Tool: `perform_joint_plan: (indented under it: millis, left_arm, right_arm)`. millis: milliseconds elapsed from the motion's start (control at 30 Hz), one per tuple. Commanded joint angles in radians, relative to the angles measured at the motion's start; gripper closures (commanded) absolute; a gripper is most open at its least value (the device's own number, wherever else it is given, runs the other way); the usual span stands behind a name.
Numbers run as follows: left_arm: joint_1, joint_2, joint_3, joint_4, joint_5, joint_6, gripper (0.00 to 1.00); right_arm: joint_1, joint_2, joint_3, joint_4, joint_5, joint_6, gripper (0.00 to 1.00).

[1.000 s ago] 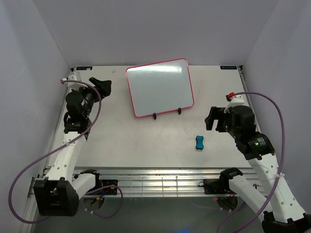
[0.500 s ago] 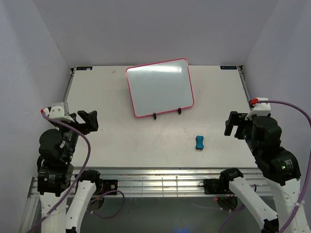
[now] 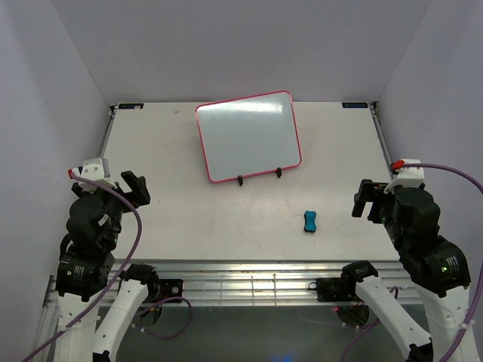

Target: Erase the whiteboard

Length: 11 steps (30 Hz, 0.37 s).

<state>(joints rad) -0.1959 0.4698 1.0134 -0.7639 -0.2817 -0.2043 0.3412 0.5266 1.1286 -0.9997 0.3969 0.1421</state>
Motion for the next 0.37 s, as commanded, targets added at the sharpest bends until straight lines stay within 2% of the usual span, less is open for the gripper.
perform_joint_plan:
  millis: [0,333]
  left_arm:
    - [-0.014,0.007,0.011,-0.009,-0.054,-0.007,0.02]
    - [-0.023,-0.005,0.001,-0.008,-0.054,-0.023,0.02]
  right_arm:
    - [-0.002,-0.002,-0.004,0.004,0.033,-0.001,0.10]
    - [-0.002,-0.010,-0.007,0.007,0.033,-0.003,0.10]
